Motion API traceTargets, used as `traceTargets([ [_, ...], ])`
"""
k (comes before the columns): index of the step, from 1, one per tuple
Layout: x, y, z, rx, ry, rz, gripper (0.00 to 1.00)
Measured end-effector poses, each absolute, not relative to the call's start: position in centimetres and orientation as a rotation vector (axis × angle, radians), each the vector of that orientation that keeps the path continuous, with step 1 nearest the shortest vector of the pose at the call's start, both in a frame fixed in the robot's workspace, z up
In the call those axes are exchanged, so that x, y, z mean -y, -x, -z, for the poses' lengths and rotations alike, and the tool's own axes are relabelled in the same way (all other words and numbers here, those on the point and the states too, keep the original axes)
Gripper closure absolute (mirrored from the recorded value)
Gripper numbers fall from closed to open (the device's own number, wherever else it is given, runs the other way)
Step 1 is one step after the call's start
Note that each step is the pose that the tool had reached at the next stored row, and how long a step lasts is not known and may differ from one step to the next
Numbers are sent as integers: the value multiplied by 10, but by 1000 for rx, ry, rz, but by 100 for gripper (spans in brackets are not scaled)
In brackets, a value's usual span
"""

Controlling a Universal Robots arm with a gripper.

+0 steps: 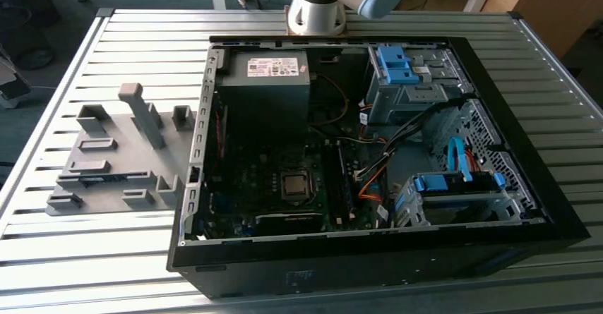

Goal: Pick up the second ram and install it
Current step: 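Pick up the second ram and move it above second insertion slot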

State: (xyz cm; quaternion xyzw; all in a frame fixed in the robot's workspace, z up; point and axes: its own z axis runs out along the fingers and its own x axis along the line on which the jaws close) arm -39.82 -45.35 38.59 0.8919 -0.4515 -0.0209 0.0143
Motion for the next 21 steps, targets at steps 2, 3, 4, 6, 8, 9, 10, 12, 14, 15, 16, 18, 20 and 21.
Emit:
traceTargets([
  [2, 453, 398, -386, 1421, -2769, 65, 89],
  [3, 454, 398, -386, 1421, -2769, 65, 89],
  [4, 453, 398, -386, 1424, -2768, 65, 89],
  [6, 453, 398, -386, 1429, -2766, 65, 89],
  [8, 454, 398, -386, 1433, -2763, 66, 89],
  [9, 453, 398, -386, 1433, -2763, 66, 89],
  [10, 453, 398, -386, 1433, -2763, 66, 89],
  [12, 453, 398, -386, 1434, -2763, 65, 89],
  [14, 454, 398, -386, 1434, -2763, 66, 89],
  [15, 453, 398, -386, 1434, -2763, 66, 89],
  [16, 454, 398, -386, 1434, -2763, 66, 89],
  [18, 454, 398, -386, 1435, -2762, 66, 89],
  [20, 454, 398, -386, 1448, -2756, 66, 89],
  [21, 454, 398, -386, 1460, -2750, 66, 89],
])
